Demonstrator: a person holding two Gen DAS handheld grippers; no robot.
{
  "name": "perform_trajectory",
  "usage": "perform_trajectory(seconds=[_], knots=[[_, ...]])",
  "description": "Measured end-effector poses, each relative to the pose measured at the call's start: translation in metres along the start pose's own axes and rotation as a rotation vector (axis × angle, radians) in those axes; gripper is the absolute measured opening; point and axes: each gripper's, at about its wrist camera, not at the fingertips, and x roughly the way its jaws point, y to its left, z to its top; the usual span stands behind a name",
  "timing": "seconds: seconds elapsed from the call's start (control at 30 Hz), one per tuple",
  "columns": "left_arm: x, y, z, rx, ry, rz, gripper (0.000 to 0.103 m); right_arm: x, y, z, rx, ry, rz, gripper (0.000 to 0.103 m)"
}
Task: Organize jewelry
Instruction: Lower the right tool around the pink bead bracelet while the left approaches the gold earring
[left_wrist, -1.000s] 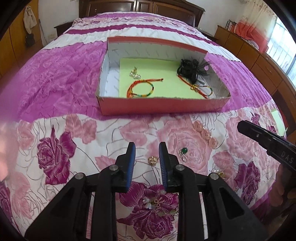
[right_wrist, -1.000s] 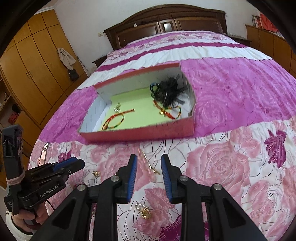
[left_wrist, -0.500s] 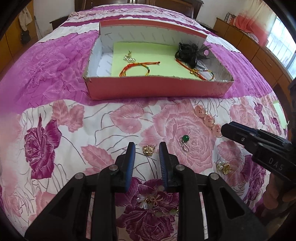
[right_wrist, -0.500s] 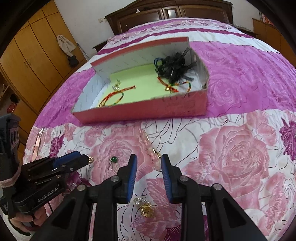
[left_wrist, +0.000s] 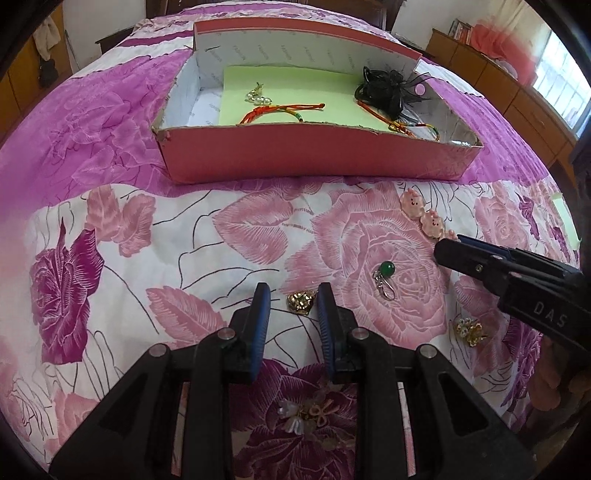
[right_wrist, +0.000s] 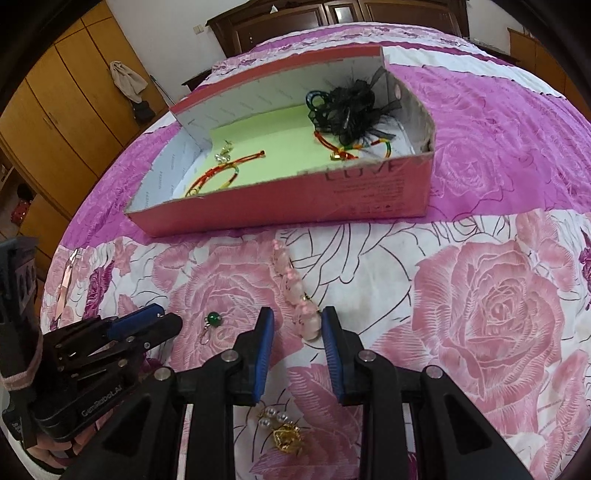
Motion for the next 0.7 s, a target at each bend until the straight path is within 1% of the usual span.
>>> perform_trajectory(seconds=[0.13,0.2,0.23,0.27,0.37,0.4,0.43,0.5,0.7], knots=[[0.003,0.000,0.000,-0.003,-0.001,-0.007,0.017,0.006,-0.001,0.002,0.003,0.001,0.003,0.029],[0.002,0.001,0.001,-0.017,0.000,-0.021,0.014,0.008,-0.002,0.002,0.003,0.002,0.004,0.029],[0.002,0.001,0.001,-0.020,0.001,-0.028,0.009,0.009,-0.002,0.002,0.003,0.003,0.006,0.029],[0.002,0.002,0.001,-0.021,0.001,-0.033,0.007,0.010,-0.002,0.003,0.001,0.002,0.007,0.029],[0.000,0.004,-0.001,-0.021,-0.003,-0.033,0.007,0.012,-0.001,0.004,-0.013,-0.003,0.009,0.029],[0.000,0.004,-0.001,-0.022,-0.004,-0.031,0.007,0.013,0.000,0.005,-0.018,-0.004,0.008,0.027],[-0.001,0.004,-0.001,-0.022,-0.005,-0.030,0.006,0.013,0.001,0.005,-0.027,-0.010,0.003,0.020],[-0.004,0.004,-0.002,-0.023,-0.010,-0.029,0.006,0.012,0.002,0.004,-0.041,-0.016,0.002,0.020],[-0.014,0.006,-0.002,-0.037,-0.030,-0.030,0.006,0.003,-0.001,0.000,-0.023,-0.037,0.028,0.019]])
